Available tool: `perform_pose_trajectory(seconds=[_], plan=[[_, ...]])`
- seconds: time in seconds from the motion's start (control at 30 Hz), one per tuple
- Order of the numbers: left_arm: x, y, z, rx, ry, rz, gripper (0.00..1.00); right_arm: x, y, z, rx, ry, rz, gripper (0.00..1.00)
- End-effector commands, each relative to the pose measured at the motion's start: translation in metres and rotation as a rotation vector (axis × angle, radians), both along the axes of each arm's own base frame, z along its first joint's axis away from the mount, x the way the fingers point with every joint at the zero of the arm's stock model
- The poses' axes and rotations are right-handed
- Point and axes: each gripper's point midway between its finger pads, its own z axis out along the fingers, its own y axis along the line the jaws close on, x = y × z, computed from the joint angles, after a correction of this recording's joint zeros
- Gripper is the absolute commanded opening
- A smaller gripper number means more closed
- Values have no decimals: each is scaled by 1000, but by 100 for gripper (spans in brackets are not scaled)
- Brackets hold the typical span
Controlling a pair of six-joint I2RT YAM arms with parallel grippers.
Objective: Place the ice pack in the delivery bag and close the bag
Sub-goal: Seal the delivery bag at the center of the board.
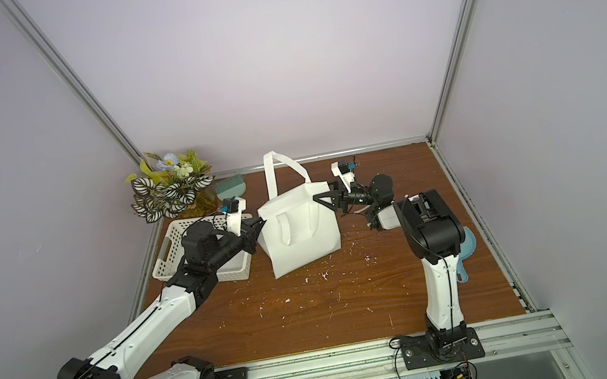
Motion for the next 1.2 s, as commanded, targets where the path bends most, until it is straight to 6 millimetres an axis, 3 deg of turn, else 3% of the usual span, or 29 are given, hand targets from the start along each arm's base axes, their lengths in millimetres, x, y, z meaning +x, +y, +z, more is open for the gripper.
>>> perform_pose_trajectory(seconds=[0.0, 0.3, 0.43, 0.57, 0.67, 0.8, 0.87, 1.17], plan=[[-5, -3, 36, -66, -100, -41, 0, -9, -13, 41, 33, -113, -47, 55], [-19, -13, 40, -111, -131, -131, 0, -3, -47, 86, -101, -266, -335, 69], [-22, -16, 39, -112, -144, -158, 0, -10, -47, 109, -165, -318, -352, 65], [-24, -18, 39, -119, -167, -179, 0, -26, -13, 113, -300, -338, -243, 57], [-24, -20, 36, -119, -171, -192, 0, -41, 19, 104, -421, -358, -132, 54], [-25, -22, 34, -120, -176, -206, 0, -47, 48, 89, -511, -337, -31, 41], [-26, -22, 34, -118, -175, -207, 0, -52, 61, 84, -550, -343, 13, 42], [-28, -21, 37, -116, -187, -209, 0, -67, 89, 72, -570, -359, 116, 46]])
